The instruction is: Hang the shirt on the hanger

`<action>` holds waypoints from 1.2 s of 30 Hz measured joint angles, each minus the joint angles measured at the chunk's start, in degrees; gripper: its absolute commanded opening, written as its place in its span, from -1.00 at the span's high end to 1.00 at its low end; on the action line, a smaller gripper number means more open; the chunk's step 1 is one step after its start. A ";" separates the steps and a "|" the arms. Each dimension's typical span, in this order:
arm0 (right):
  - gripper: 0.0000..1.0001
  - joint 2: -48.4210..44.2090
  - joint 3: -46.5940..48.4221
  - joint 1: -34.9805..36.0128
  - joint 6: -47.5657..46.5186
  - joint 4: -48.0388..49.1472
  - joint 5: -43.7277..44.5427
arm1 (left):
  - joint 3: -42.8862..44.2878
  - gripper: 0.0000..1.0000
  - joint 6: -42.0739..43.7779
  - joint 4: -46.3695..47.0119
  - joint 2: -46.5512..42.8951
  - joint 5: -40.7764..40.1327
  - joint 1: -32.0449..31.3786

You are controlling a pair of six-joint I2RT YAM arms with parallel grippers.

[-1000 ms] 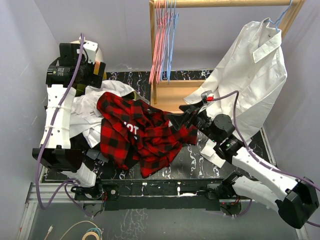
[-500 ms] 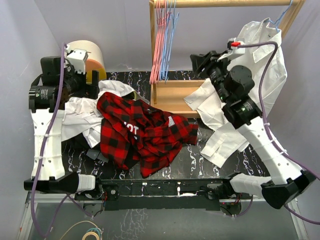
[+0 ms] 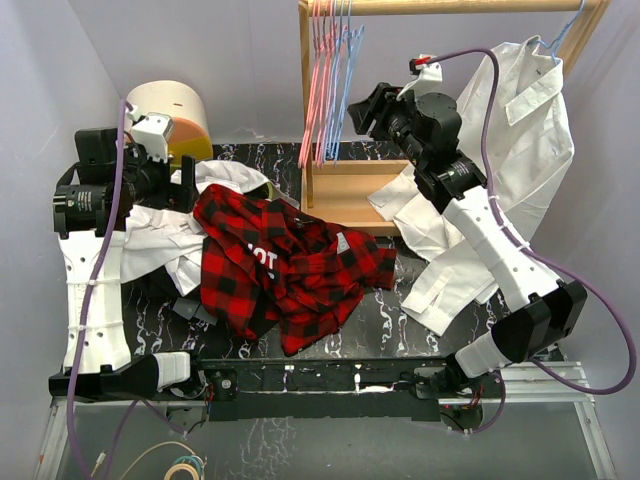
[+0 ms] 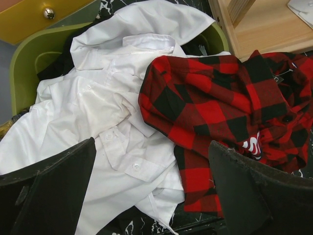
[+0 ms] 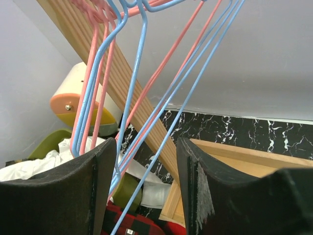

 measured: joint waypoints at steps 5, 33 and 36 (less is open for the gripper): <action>-0.10 0.11 0.33 0.00 1.01 0.22 -0.94 | -0.81 -0.94 0.61 -0.50 -0.07 0.63 0.02; -0.03 5.70 5.84 0.50 5.51 0.72 -3.19 | -0.94 -0.92 1.99 -0.68 -0.17 0.87 1.40; -0.03 7.32 8.35 0.90 5.29 -0.98 -1.81 | -0.94 -0.92 2.03 -0.70 -0.17 0.76 1.40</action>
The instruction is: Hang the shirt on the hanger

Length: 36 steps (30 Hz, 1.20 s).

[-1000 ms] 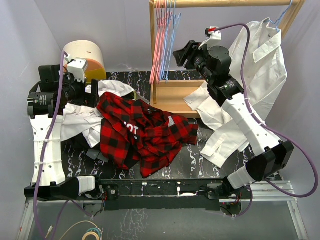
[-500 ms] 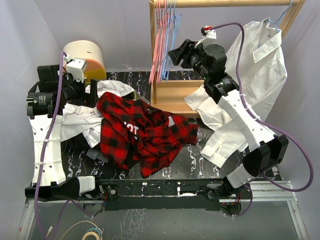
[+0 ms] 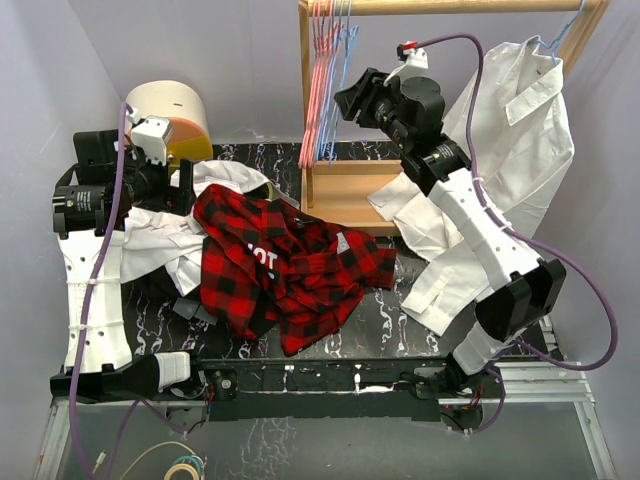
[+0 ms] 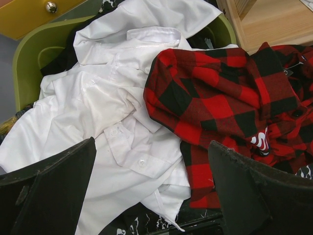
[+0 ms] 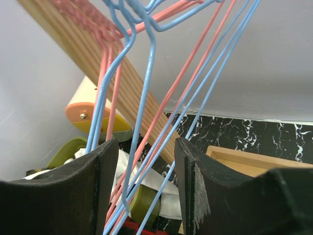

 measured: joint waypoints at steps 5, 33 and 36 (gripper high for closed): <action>-0.05 4.48 5.95 1.20 -1.90 -4.98 3.48 | 0.00 -0.93 0.66 -0.04 0.00 -0.44 0.00; 0.84 3.78 5.03 2.38 -8.70 -12.11 11.78 | 2.95 -0.75 6.32 -9.31 2.95 1.25 0.00; 0.85 3.15 5.14 2.40 -10.32 -12.48 12.55 | 5.03 -0.70 8.31 -12.63 4.35 3.58 -0.07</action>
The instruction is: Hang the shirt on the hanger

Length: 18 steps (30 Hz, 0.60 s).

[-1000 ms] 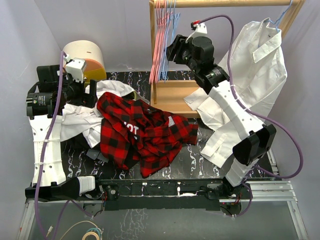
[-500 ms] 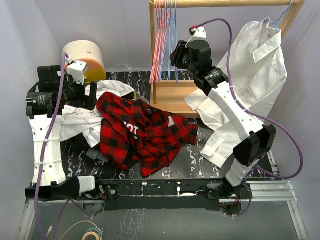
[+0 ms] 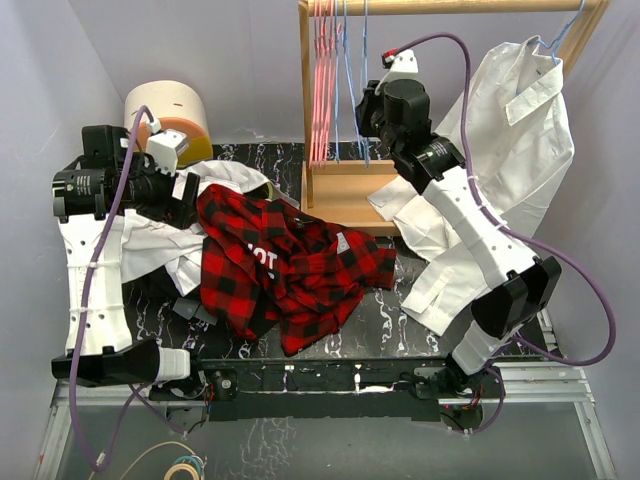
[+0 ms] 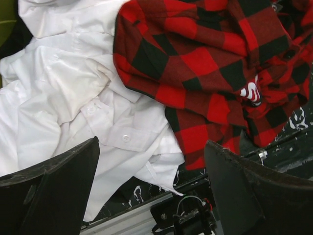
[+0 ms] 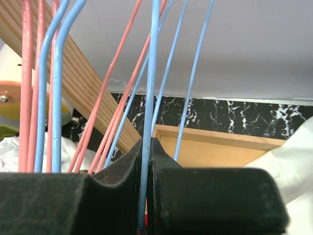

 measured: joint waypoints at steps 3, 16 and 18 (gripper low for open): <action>0.85 -1.60 0.00 0.00 -1.70 -0.44 1.73 | 0.59 -0.70 2.03 -2.86 0.98 1.66 -0.66; 0.85 -10.27 -1.07 -0.02 -4.92 2.54 6.71 | 5.03 -0.78 3.72 -6.88 7.17 1.88 -9.33; 0.85 -10.78 -1.88 -0.02 -5.16 3.02 7.26 | 7.45 -0.94 3.58 -6.93 8.35 1.79 -10.88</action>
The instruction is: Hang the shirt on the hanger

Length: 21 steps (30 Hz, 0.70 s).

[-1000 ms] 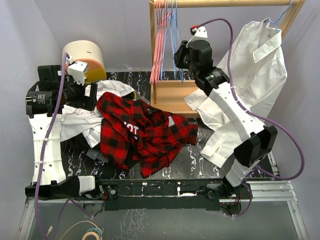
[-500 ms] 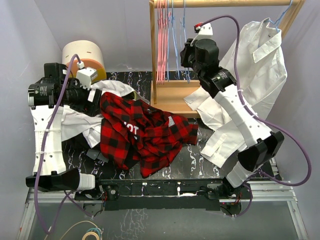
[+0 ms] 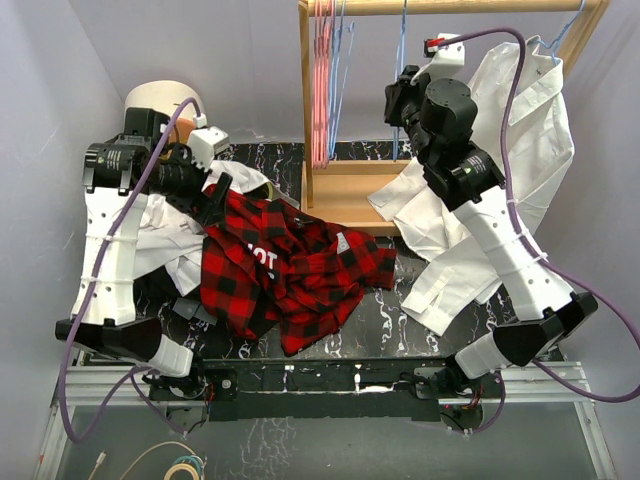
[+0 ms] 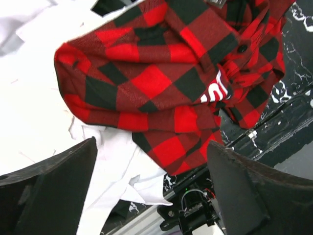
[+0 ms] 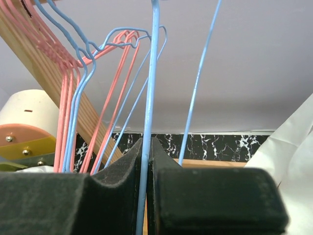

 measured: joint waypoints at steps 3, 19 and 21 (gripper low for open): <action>0.85 -1.14 -2.21 0.00 -0.17 0.66 0.57 | 3.50 -0.94 -0.81 0.63 1.81 -0.44 -2.14; 0.85 -21.49 -24.70 0.00 0.98 2.12 1.16 | -9.03 -0.94 -19.10 17.57 3.34 -25.29 -27.69; 0.84 -23.32 -26.16 0.02 1.42 2.03 1.16 | -8.50 -0.94 -21.24 19.23 4.52 -29.86 -30.60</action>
